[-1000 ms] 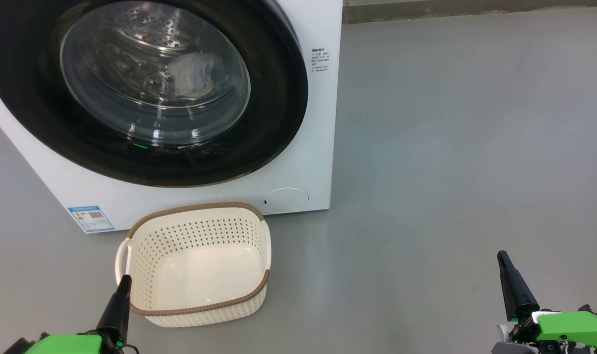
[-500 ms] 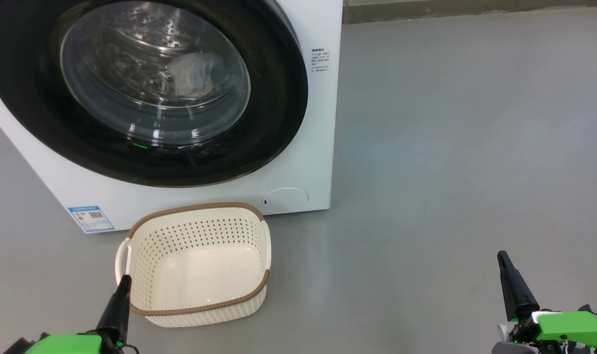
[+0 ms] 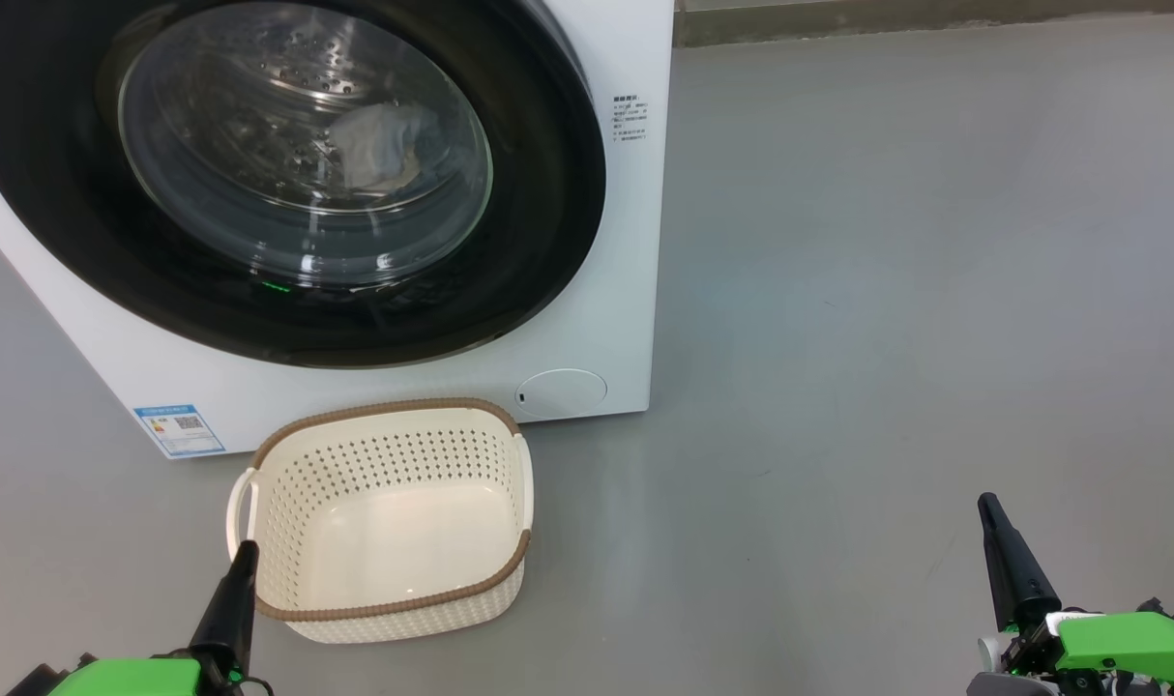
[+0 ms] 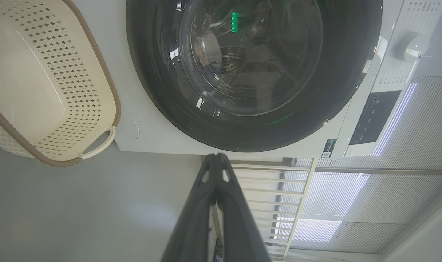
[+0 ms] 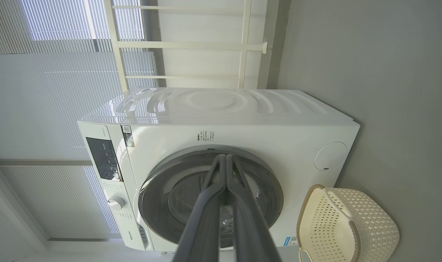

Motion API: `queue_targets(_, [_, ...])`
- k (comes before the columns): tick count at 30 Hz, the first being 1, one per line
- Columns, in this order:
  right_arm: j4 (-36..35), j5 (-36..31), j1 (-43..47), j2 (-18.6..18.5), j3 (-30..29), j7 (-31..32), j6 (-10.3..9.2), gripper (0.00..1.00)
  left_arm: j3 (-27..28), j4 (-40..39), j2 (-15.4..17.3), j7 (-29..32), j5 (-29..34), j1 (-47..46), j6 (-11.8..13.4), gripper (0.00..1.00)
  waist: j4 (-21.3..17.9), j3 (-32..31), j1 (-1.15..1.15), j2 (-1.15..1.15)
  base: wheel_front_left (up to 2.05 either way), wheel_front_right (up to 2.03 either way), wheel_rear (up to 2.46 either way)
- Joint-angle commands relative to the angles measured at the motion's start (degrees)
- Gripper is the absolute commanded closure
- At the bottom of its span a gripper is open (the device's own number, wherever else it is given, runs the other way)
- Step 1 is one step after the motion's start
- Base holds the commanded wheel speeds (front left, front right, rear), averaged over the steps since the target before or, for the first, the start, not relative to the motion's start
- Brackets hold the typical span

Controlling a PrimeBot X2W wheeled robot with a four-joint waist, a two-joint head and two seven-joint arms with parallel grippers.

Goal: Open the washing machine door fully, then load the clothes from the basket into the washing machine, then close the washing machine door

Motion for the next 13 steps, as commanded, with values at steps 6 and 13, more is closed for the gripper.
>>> queue_targets(6, [-1.4,0.1,-2.3,-0.4,1.3,0.5,-0.06,1.0,2.0,-1.0,0.8,0.4,-0.1,-2.3,-0.2,1.0,0.0,0.0,0.0,0.0,0.0,0.0,0.0])
queue_targets(13, [-1.4,0.1,-2.3,-0.4,1.3,0.5,-0.06,1.0,2.0,-1.0,0.8,0.4,-0.1,-2.3,-0.2,1.0,0.0,0.0,0.0,0.0,0.0,0.0,0.0])
